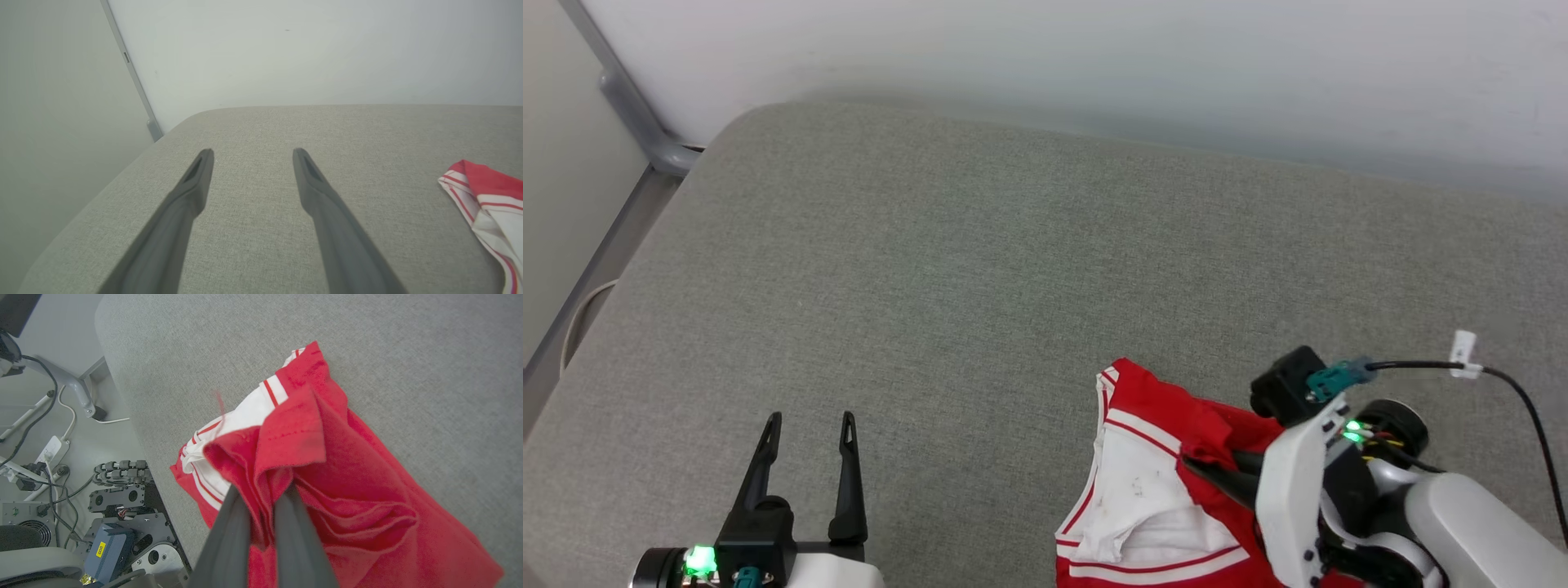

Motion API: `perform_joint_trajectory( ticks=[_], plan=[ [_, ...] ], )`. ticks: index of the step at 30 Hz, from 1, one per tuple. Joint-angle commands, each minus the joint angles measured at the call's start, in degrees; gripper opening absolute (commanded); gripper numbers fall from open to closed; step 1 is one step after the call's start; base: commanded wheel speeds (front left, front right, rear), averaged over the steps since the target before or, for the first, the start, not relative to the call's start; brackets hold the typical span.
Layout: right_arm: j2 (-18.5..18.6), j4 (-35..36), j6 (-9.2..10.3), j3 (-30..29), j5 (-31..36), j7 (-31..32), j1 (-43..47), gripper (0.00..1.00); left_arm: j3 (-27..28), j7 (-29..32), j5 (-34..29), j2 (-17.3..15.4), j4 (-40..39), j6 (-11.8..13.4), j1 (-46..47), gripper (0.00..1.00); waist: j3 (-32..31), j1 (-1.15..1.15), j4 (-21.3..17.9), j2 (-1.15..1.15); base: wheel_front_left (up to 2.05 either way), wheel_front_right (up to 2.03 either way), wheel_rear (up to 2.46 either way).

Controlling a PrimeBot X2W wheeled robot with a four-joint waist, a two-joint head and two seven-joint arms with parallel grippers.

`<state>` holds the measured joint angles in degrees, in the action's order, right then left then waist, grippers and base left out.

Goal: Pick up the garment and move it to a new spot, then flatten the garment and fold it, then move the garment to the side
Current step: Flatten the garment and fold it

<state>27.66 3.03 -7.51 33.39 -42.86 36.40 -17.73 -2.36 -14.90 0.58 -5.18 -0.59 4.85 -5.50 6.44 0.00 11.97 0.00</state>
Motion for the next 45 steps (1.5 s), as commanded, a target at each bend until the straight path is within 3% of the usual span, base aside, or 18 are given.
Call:
perform_joint_trajectory(
  ticks=[1, 16, 21, 25, 26, 27, 28, 36, 40, 45],
  plan=[
    [-1.2, -1.2, 0.06, 1.9, 1.0, -1.0, -2.5, 0.0, -0.1, -0.4, -0.1, 0.1, 0.1, 0.0, 0.8, 1.0, 0.2, 0.0, 0.3, 0.0, 0.0, 0.0, 0.0],
    [-10.4, -25.8, 0.06, 16.6, 6.4, -8.2, -16.4, 0.0, -1.3, -0.4, 0.1, 1.0, 0.6, 0.2, 2.8, 1.0, 2.9, 0.0, 2.6, 0.0, 0.0, 0.0, 0.0],
    [-11.4, -33.4, 0.06, 21.0, 5.5, -8.8, -17.6, 0.0, -1.6, -0.4, 0.3, 1.3, 0.9, 0.3, 3.2, 1.0, 3.4, 0.0, 2.8, 0.0, 0.0, 0.0, 0.0],
    [-11.8, -34.7, 0.06, 22.8, 3.6, -11.3, -18.5, 0.0, -1.1, -0.4, 0.3, 1.2, 1.1, 0.5, 2.6, 1.0, 3.0, 0.0, 2.2, 0.0, 0.0, 0.0, 0.0],
    [-11.5, -34.4, 0.06, 23.0, 3.0, -12.0, -18.8, 0.24, -1.0, -0.4, 0.3, 1.2, 1.2, 0.4, 2.3, 1.0, 2.7, 0.0, 2.1, 0.0, 0.0, 0.0, 0.0],
    [-10.9, -33.7, 0.06, 23.1, 2.3, -13.0, -19.0, 0.77, -0.8, -0.4, 0.3, 1.0, 1.4, 0.3, 2.1, 1.0, 2.4, 0.0, 1.9, 0.0, 0.0, 0.0, 0.0],
    [-10.5, -32.9, 0.06, 22.8, 1.4, -14.0, -19.0, 1.0, -0.6, -0.4, 0.3, 0.9, 1.5, 0.2, 2.0, 1.0, 2.1, 0.0, 1.6, 0.0, 0.0, 0.0, 0.0],
    [-3.6, -23.6, 0.06, 18.2, -0.1, -22.0, -15.9, 1.0, 0.3, -0.4, -0.1, 0.0, 1.6, -0.1, 0.6, 1.0, -0.8, 0.0, -1.4, 0.0, 0.0, 0.0, 0.0],
    [-1.3, -20.8, 0.06, 11.7, 2.6, -26.9, -12.8, 1.0, 0.5, -0.4, -0.3, -0.5, 1.3, -0.2, -0.7, 1.0, -2.2, 0.0, -3.2, 0.0, 0.0, 0.0, 0.0],
    [-2.0, -19.6, 0.06, 0.9, 7.6, -33.7, -7.3, 1.0, 0.5, -0.4, -0.3, -0.7, 1.5, -0.1, -1.4, 1.0, -3.4, 0.0, -5.4, 0.0, 0.0, 0.0, 0.0]
  ],
)
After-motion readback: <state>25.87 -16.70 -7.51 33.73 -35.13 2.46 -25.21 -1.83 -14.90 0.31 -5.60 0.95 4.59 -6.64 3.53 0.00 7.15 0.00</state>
